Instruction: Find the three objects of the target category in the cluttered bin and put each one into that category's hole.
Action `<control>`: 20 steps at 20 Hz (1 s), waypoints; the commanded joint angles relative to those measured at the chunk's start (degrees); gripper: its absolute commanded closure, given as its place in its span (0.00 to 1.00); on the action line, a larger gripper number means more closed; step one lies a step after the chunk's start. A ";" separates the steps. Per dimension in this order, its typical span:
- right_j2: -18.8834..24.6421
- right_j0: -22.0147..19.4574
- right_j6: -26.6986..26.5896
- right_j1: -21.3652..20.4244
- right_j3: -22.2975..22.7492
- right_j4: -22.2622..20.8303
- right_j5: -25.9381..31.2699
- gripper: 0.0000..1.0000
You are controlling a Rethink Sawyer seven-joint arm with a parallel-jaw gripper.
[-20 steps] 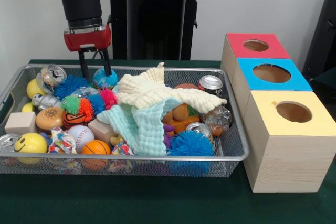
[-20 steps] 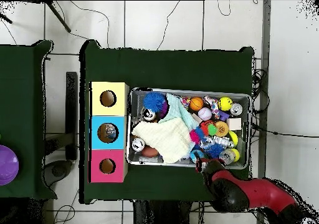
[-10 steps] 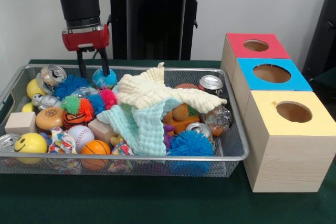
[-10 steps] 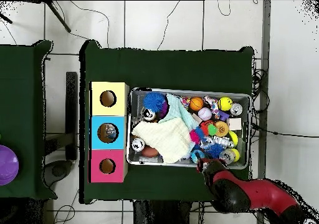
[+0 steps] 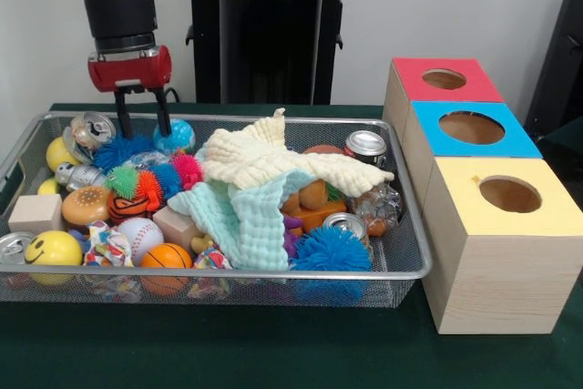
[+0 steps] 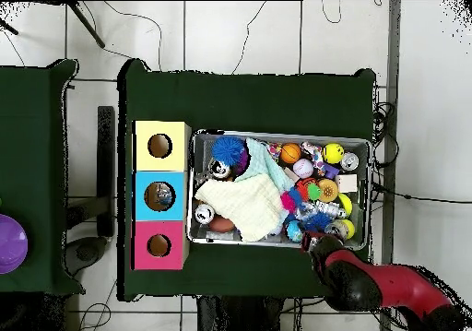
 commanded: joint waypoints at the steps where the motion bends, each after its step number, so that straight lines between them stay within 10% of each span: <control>1: 4.40 0.94 -7.78 2.69 -8.58 0.52 9.33 0.00; 20: 1.13 4.97 -2.35 4.17 -10.27 -1.72 3.93 0.00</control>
